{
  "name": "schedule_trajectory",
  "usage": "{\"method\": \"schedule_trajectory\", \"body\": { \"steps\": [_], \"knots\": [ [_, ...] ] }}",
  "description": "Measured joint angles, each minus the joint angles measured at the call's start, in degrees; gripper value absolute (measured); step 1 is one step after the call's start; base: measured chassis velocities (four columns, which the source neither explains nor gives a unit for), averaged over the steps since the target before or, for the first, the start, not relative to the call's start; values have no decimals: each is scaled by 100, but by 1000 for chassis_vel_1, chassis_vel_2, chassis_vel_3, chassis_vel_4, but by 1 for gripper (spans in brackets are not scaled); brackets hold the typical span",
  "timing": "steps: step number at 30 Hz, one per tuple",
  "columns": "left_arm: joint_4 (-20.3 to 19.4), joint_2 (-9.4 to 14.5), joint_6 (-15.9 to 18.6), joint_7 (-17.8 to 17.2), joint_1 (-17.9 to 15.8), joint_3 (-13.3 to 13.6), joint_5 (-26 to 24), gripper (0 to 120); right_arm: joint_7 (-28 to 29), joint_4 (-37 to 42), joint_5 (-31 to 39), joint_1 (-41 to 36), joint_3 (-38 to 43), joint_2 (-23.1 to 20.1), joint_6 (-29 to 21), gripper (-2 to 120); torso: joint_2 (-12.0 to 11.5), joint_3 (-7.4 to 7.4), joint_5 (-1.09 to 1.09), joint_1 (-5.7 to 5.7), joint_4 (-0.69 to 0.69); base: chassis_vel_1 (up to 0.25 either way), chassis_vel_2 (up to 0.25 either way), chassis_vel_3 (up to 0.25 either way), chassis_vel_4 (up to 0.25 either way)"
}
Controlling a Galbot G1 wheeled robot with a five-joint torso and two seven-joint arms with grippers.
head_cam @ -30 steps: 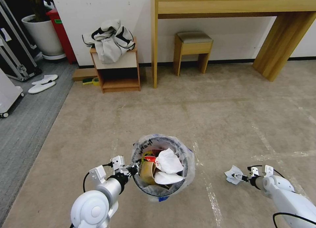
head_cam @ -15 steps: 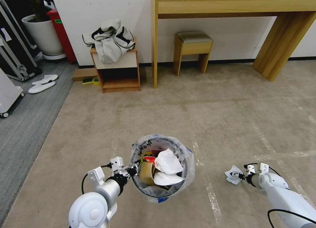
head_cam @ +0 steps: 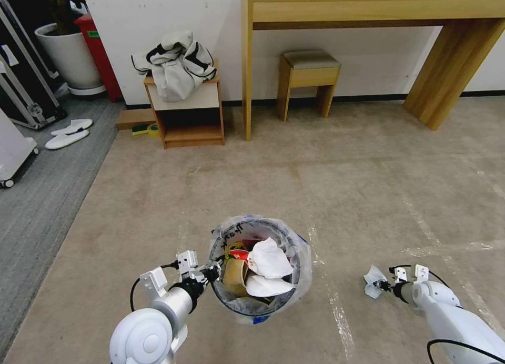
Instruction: Pick up the trash bin and place the garbage on the floor into it.
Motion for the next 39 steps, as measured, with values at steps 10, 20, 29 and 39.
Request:
{"method": "schedule_trajectory", "body": {
  "steps": [10, 20, 29, 39],
  "knots": [
    [-34, -10, -1, -31, -24, 37, -46, 1, -1, 294, 121, -205, 80, -174, -45, 0, 0, 0, 0, 0, 0, 0, 0, 0, 0],
    [2, 40, 0, -44, -24, 43, -64, 1, -6, 1237, 341, -843, 572, -560, -60, 0, 0, 0, 1, 0, 0, 0, 0, 0, 0],
    [-34, 65, 1, -37, 70, 75, -37, 1, 78, 3187, 550, -2107, 1637, -1000, -160, 0, 0, -1, 0, 0, -1, 0, 0, 0, 0],
    [-210, 7, -1, -22, 217, -24, 52, 1, 212, 4458, 698, -2574, 2027, -1235, -171, 0, 0, 0, 0, 0, 3, 0, 0, 0, 0]
  ]
}}
